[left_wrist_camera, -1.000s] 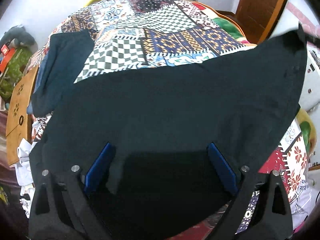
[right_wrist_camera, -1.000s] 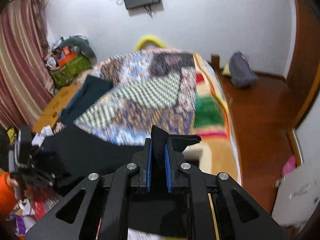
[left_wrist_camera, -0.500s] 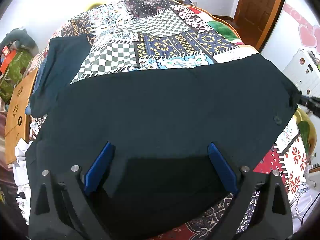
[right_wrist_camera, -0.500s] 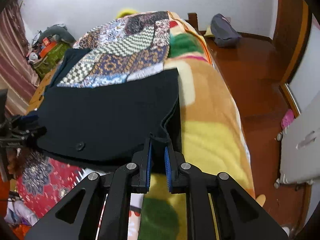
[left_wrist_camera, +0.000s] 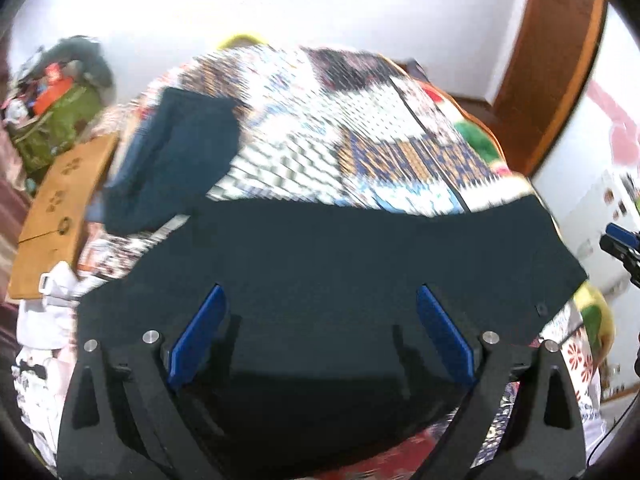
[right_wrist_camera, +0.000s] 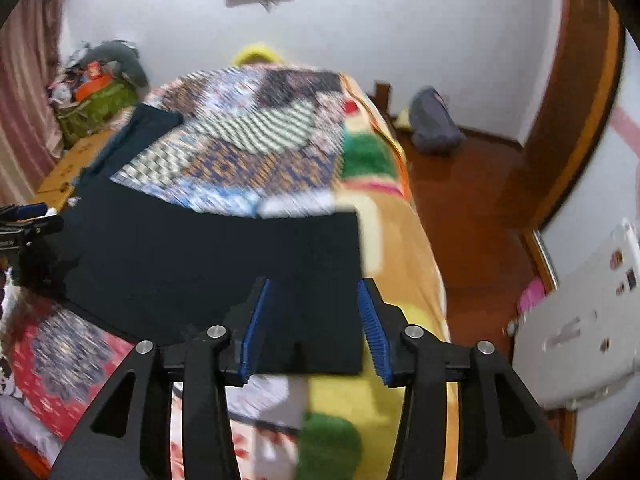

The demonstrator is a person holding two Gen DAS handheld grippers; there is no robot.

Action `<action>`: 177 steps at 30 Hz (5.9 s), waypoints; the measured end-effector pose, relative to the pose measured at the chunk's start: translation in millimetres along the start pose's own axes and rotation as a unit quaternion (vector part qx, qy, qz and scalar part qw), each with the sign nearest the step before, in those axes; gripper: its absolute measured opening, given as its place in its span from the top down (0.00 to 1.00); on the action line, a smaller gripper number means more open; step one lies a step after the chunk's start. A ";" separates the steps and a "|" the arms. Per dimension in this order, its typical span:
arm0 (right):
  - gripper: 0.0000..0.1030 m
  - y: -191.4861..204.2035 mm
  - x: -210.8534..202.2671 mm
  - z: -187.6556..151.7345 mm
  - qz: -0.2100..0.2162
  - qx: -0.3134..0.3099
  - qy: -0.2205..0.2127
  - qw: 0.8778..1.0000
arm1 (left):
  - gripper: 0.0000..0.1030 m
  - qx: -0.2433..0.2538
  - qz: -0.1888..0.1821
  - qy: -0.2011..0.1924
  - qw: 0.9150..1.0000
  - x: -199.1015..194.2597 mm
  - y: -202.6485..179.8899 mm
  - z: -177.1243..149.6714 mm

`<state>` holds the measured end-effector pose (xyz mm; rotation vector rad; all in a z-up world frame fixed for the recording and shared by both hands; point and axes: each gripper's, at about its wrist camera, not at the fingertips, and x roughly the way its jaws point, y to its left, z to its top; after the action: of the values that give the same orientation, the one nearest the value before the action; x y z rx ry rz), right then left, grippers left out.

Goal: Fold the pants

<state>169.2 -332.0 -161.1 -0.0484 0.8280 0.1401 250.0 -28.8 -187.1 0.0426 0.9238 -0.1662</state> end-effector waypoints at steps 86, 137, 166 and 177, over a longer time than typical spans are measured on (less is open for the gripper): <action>0.58 260.0 81.9 12.8 0.202 -0.254 0.056 0.944 | 0.05 -0.335 -0.005 0.102 0.937 -20.6 258.2 -150.5; 0.48 236.8 83.1 1.6 0.243 -0.183 0.052 0.951 | 0.73 -0.368 0.001 0.100 0.925 -1.6 259.7 -137.1; 0.48 245.6 76.9 2.7 0.221 -0.185 0.058 0.956 | 0.56 -0.393 -0.083 0.108 0.909 5.2 269.3 -147.1; 0.48 245.1 79.0 2.4 0.228 -0.178 0.058 0.955 | 0.52 -0.431 -0.107 0.110 0.889 -1.5 278.5 -168.3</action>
<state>188.7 -80.9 -214.8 -0.2059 0.9138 0.7291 160.9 264.3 -297.0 -0.8866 1.1629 0.0599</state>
